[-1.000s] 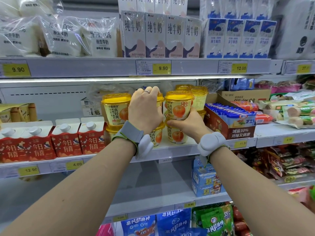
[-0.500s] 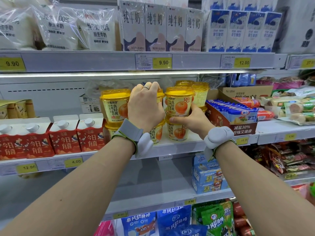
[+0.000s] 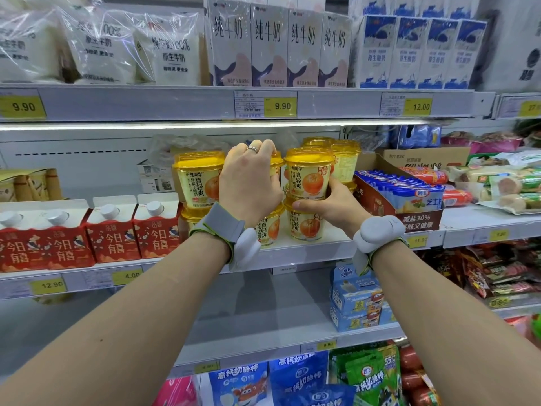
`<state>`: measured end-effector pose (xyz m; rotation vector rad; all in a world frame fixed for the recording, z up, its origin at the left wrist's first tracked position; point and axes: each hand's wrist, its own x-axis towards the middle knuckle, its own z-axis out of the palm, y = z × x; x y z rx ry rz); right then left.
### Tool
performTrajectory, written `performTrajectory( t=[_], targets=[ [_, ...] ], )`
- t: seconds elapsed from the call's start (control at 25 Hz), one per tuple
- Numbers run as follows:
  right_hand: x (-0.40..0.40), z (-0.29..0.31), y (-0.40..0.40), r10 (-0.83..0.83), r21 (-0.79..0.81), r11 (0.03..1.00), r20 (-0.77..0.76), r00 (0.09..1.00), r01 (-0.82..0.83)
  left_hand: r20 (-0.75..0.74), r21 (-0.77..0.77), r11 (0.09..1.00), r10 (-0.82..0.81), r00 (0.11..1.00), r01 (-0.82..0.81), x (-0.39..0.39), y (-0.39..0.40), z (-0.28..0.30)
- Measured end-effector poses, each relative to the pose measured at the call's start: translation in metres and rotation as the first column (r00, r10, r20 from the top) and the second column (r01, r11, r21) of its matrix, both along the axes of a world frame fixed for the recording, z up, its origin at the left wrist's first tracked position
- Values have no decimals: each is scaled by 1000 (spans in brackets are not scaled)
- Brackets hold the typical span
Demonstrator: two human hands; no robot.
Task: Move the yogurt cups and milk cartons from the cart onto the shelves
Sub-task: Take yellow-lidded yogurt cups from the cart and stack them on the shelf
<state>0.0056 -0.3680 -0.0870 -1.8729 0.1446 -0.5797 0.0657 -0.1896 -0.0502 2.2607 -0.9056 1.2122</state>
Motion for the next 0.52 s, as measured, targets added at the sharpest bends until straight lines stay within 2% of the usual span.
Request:
performTrajectory(
  t=[0.52],
  targets=[
    [3, -4, -7, 53, 33, 998, 3, 999, -53, -26, 23, 999, -43, 999, 44, 0, 6, 2]
  ],
)
